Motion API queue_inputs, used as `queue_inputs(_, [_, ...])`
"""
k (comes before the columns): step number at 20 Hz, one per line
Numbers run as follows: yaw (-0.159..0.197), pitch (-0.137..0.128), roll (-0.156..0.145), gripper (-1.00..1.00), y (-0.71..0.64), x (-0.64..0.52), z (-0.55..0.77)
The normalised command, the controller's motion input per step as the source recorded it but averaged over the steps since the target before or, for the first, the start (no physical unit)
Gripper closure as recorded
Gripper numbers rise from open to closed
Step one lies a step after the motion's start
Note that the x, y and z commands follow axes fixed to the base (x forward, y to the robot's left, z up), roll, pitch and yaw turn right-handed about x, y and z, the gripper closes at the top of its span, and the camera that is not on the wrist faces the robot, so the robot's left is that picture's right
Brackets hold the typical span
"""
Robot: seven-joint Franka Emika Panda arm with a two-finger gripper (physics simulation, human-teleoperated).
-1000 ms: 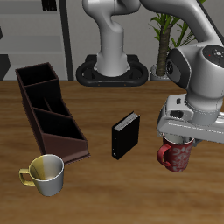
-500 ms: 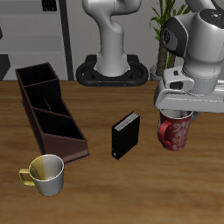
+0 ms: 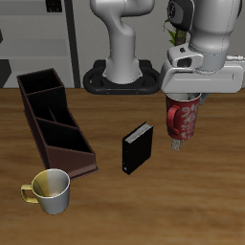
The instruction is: Place the red mug into the right desk caddy's right compartment and place the yellow book into the right desk caddy's back compartment
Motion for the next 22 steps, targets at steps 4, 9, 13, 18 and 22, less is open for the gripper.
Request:
queue_inputs(4, [0.03, -0.005, -0.013, 1.0, -0.24, -0.5, 0.32])
queue_inputs(9, [0.024, -0.006, -0.01, 1.0, -0.17, -0.33, 0.19])
queue_inputs(13, [0.096, -0.034, 0.013, 1.0, -0.25, -0.42, 0.08])
queue_inputs(18, [0.067, -0.025, -0.02, 1.0, -0.37, -0.39, -0.02])
queue_inputs(22, [0.008, -0.023, -0.016, 1.0, -0.52, -0.39, -0.02])
